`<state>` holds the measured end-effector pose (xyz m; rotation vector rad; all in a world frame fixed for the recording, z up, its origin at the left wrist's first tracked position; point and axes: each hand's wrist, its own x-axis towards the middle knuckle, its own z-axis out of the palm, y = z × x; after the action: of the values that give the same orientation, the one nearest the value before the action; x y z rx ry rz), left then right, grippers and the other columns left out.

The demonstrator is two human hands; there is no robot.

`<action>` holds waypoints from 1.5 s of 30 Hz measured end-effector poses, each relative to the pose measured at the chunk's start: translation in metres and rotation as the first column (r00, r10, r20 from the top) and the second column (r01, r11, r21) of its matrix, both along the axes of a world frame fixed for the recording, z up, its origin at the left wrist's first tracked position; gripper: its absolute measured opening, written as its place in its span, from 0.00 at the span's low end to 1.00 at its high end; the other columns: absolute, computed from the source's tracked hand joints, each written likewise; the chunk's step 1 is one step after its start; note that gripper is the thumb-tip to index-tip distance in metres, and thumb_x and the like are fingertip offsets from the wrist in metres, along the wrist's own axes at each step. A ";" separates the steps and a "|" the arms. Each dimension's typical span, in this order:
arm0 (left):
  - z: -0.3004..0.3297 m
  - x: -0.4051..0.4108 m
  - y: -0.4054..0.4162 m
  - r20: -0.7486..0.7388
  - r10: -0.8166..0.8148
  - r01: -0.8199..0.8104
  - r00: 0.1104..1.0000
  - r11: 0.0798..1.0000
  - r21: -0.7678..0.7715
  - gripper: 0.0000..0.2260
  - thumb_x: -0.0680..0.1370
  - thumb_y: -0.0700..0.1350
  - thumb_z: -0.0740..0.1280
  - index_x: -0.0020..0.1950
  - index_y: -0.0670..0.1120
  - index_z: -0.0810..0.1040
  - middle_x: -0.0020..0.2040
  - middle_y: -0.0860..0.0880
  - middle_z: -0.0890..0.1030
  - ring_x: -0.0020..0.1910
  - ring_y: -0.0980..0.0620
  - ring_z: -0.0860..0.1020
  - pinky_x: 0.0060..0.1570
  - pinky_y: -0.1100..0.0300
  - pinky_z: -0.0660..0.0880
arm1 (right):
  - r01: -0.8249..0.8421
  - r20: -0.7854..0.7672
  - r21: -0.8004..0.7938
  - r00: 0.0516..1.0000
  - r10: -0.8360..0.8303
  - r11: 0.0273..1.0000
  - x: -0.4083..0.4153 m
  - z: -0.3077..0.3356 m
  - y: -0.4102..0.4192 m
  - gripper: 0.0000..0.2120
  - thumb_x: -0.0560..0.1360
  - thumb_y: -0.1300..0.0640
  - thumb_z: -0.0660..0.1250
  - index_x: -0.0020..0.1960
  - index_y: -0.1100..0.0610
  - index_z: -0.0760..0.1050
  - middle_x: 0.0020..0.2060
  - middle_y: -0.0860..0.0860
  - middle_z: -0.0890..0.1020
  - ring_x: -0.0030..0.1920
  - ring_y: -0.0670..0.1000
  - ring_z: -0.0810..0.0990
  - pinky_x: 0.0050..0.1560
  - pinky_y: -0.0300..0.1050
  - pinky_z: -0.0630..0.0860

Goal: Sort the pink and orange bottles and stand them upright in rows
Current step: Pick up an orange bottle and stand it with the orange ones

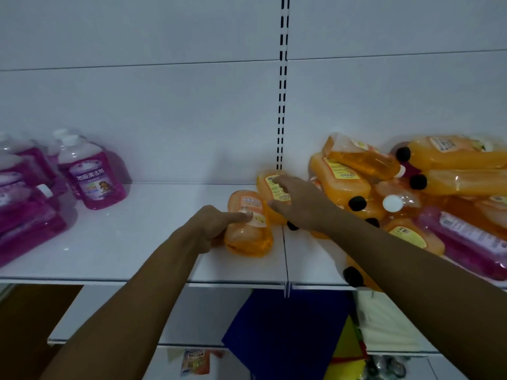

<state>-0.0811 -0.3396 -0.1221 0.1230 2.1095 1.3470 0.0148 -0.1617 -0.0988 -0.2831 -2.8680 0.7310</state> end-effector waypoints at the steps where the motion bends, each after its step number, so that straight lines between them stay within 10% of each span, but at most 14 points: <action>1: -0.001 -0.001 -0.004 0.018 -0.009 0.009 1.000 1.000 0.003 0.26 0.66 0.52 0.79 0.56 0.38 0.78 0.47 0.42 0.84 0.43 0.46 0.84 0.36 0.57 0.80 | 0.017 0.002 -0.022 1.000 -0.017 1.000 -0.001 -0.001 -0.003 0.29 0.78 0.47 0.65 0.75 0.55 0.61 0.72 0.54 0.69 0.69 0.55 0.69 0.66 0.48 0.67; 8: -0.004 0.001 -0.024 -0.001 -0.047 0.047 0.999 0.996 0.070 0.20 0.68 0.50 0.78 0.54 0.41 0.80 0.48 0.44 0.85 0.46 0.46 0.84 0.47 0.52 0.81 | 0.085 0.011 -0.058 0.996 -0.084 0.995 -0.007 -0.011 -0.019 0.29 0.77 0.45 0.66 0.74 0.56 0.63 0.70 0.56 0.71 0.68 0.56 0.71 0.66 0.51 0.70; 17: 0.002 0.019 -0.029 0.054 -0.051 0.020 0.997 0.884 0.468 0.12 0.74 0.45 0.71 0.55 0.43 0.79 0.45 0.48 0.86 0.42 0.49 0.85 0.36 0.56 0.80 | 0.066 -0.090 -0.436 0.989 -0.116 0.898 -0.006 0.000 -0.034 0.19 0.80 0.46 0.61 0.67 0.54 0.69 0.59 0.51 0.78 0.54 0.48 0.77 0.50 0.41 0.77; 31: 0.037 0.053 0.044 -0.240 -0.202 0.303 0.950 0.789 0.534 0.23 0.67 0.50 0.72 0.61 0.47 0.78 0.55 0.48 0.83 0.52 0.49 0.83 0.51 0.52 0.80 | 0.210 -0.331 -0.478 0.856 -0.397 0.853 0.046 0.035 0.018 0.29 0.73 0.41 0.69 0.70 0.50 0.67 0.62 0.47 0.76 0.60 0.48 0.76 0.52 0.48 0.81; 45: 0.052 0.277 0.292 -0.447 -0.583 0.732 0.679 0.589 0.343 0.19 0.72 0.44 0.75 0.62 0.47 0.78 0.52 0.52 0.85 0.51 0.52 0.83 0.55 0.48 0.79 | 0.501 -0.430 -0.504 0.561 -0.708 0.703 0.321 0.050 0.203 0.30 0.72 0.47 0.72 0.71 0.50 0.69 0.64 0.48 0.76 0.58 0.47 0.78 0.55 0.49 0.80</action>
<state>0.1961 -0.0478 -0.0705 1.2875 1.5637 1.3835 0.3363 0.0408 -0.0483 -0.8779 -1.8209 0.9206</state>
